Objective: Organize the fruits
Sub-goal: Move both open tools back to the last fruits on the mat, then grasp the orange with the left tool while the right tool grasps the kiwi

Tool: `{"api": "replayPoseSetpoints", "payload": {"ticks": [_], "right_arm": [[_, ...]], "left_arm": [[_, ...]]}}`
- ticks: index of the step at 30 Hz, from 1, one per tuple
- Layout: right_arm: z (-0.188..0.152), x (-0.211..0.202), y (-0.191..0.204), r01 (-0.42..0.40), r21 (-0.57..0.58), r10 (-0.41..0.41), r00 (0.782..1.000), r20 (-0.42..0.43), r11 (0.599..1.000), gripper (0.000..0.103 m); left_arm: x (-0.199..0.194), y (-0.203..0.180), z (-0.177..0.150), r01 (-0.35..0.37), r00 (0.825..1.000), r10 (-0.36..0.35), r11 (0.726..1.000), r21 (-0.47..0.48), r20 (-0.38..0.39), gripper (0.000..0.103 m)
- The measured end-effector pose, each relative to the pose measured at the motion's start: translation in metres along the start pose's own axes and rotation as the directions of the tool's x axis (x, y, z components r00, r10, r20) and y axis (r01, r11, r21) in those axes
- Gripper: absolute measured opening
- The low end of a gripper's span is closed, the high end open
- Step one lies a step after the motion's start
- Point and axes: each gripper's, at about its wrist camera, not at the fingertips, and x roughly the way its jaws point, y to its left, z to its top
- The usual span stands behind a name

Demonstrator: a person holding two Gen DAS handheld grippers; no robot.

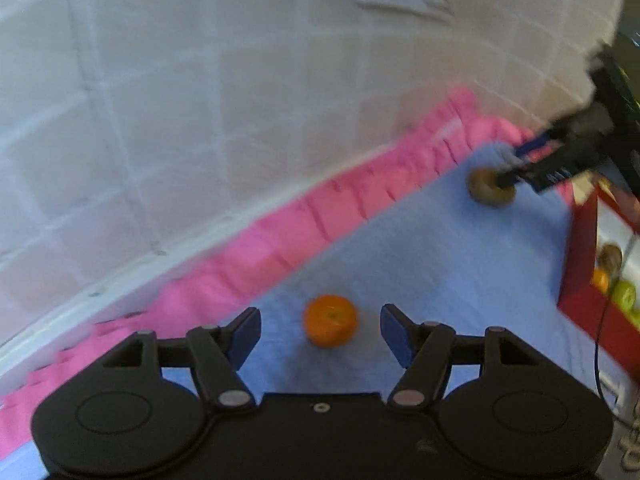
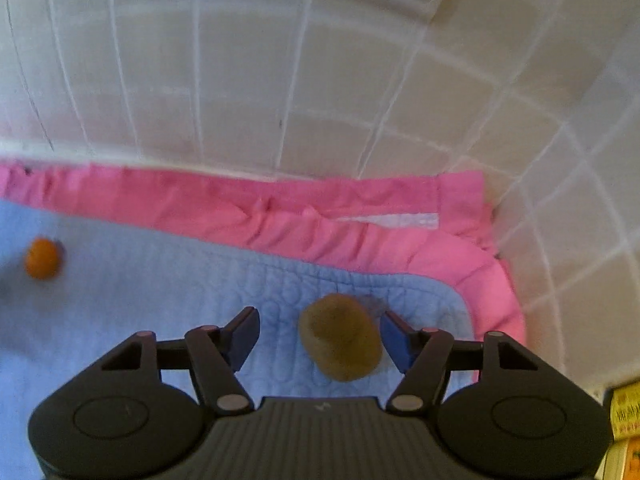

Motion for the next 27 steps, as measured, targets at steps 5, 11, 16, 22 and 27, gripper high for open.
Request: {"api": "replayPoseSetpoints", "payload": {"ticks": [5,11,16,22,27], "right_arm": [[-0.009,0.040,-0.002,0.001,-0.049,-0.003,0.999,-0.043,0.999,0.071],[-0.012,0.067,-0.014,-0.011,-0.018,0.010,0.999,-0.051,1.000,0.070],[-0.015,0.071,-0.021,-0.043,0.008,0.043,0.998,-0.048,0.999,0.067],[-0.014,0.067,-0.021,-0.034,0.005,0.034,0.998,-0.053,0.999,0.065],[-0.008,0.064,-0.019,-0.021,0.009,0.021,0.999,-0.031,1.000,0.063]], "left_arm": [[0.036,-0.004,-0.010,0.048,0.999,-0.048,0.999,-0.012,-0.018,0.078],[0.057,0.004,-0.014,0.078,0.996,-0.081,0.993,-0.088,-0.027,0.078],[0.068,0.000,-0.013,0.076,0.996,-0.079,0.993,-0.090,-0.034,0.078],[0.067,-0.005,-0.013,0.039,0.998,-0.042,0.998,-0.057,-0.036,0.068],[0.060,0.004,-0.013,0.010,1.000,-0.012,0.996,-0.092,-0.015,0.047]]}}
